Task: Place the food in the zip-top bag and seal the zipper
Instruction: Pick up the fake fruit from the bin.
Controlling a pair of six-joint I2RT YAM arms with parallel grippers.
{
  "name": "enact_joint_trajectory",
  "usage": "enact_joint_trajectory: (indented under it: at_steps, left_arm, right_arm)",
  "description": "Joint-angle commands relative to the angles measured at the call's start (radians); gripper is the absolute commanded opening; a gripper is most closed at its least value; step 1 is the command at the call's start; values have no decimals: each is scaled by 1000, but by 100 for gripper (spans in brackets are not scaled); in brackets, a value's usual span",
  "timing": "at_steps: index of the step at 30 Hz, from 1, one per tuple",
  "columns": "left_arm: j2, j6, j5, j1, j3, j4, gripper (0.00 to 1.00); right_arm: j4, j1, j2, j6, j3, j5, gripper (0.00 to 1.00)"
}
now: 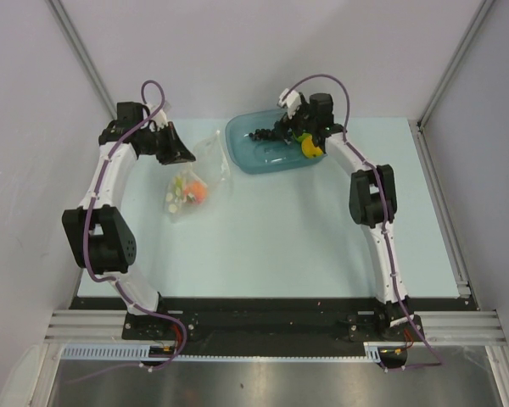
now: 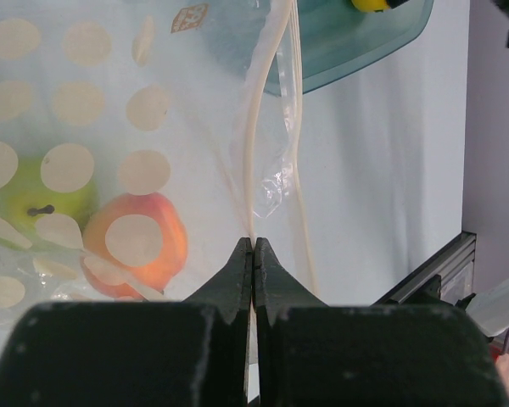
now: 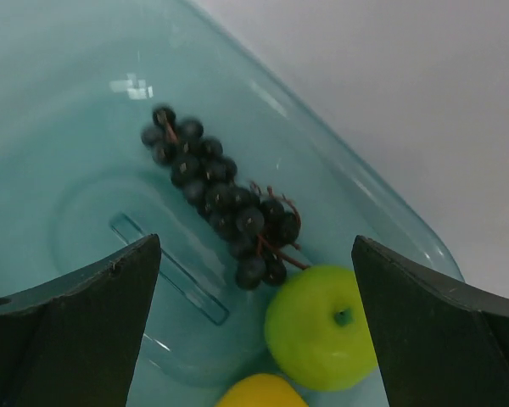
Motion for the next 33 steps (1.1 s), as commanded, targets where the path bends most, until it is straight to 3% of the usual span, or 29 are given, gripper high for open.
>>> enact_joint_trajectory:
  at_steps: [1,12,17,18,21,25,29,33]
  left_arm:
    - [-27,20,7,-6,26,2,0]
    - [-11,27,-2,-6,39,-4,0]
    - [-2,30,1,-6,51,-10,0]
    - [-2,32,-1,-6,51,-14,0]
    - [4,34,-2,-3,53,-14,0]
    - [13,35,-2,-3,68,-17,0]
    - [24,29,4,-3,82,-20,0]
    - [29,30,11,-1,94,-18,0]
  right_arm:
    - [-57,17,57,-486,17,75,100]
    - [101,50,200,-694,37,101,99]
    - [178,43,290,-737,85,109,90]
    - [184,41,304,-740,100,112,78]
    - [212,38,347,-770,140,114,56]
    - [233,35,352,-784,137,98,37]
    - [274,34,321,-726,113,103,0]
    - [334,29,220,-676,-1,88,0]
